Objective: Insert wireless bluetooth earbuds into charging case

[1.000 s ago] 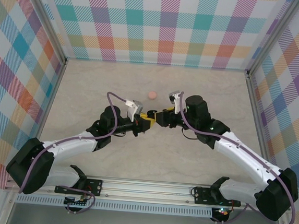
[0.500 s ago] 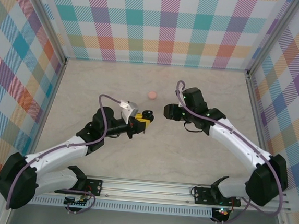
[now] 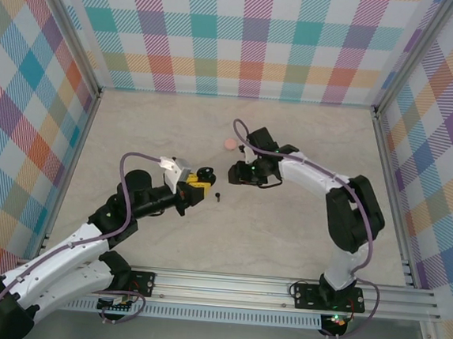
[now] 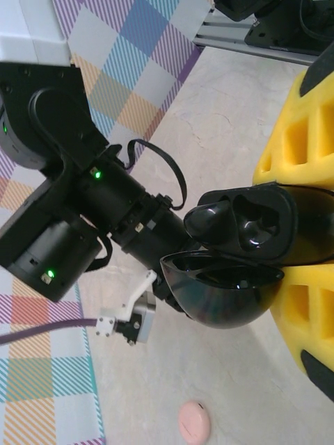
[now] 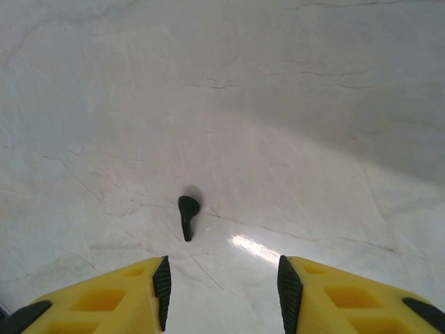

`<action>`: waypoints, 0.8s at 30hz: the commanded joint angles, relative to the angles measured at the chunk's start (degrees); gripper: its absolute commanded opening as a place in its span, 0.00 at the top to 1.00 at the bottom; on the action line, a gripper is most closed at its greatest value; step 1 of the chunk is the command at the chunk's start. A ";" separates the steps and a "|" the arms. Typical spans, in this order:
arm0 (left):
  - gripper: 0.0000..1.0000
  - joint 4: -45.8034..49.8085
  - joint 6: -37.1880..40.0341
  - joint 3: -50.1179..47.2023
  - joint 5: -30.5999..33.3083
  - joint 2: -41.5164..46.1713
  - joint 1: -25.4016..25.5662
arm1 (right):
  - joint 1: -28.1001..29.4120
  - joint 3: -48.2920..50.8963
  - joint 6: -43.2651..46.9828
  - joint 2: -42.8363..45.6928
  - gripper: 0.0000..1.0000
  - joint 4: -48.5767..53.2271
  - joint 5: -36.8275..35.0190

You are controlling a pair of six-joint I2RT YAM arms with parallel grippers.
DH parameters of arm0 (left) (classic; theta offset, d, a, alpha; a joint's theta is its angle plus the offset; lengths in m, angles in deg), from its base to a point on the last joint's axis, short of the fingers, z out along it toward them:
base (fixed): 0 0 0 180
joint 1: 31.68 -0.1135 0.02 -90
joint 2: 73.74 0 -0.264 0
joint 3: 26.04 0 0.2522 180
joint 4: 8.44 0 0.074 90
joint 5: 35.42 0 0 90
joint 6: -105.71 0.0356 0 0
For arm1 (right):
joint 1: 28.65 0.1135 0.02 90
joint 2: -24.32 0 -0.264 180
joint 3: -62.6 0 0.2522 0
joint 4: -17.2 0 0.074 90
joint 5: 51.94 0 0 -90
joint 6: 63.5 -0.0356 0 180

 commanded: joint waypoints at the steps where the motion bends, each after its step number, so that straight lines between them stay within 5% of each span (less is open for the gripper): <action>1: 0.83 3.54 0.84 0.39 1.99 1.87 0.82 | 1.98 -4.41 -0.36 -3.54 0.54 2.40 3.11; 24: 0.82 7.33 0.80 1.19 3.88 4.92 0.84 | 8.30 -13.56 -3.85 -14.88 0.67 11.37 -3.47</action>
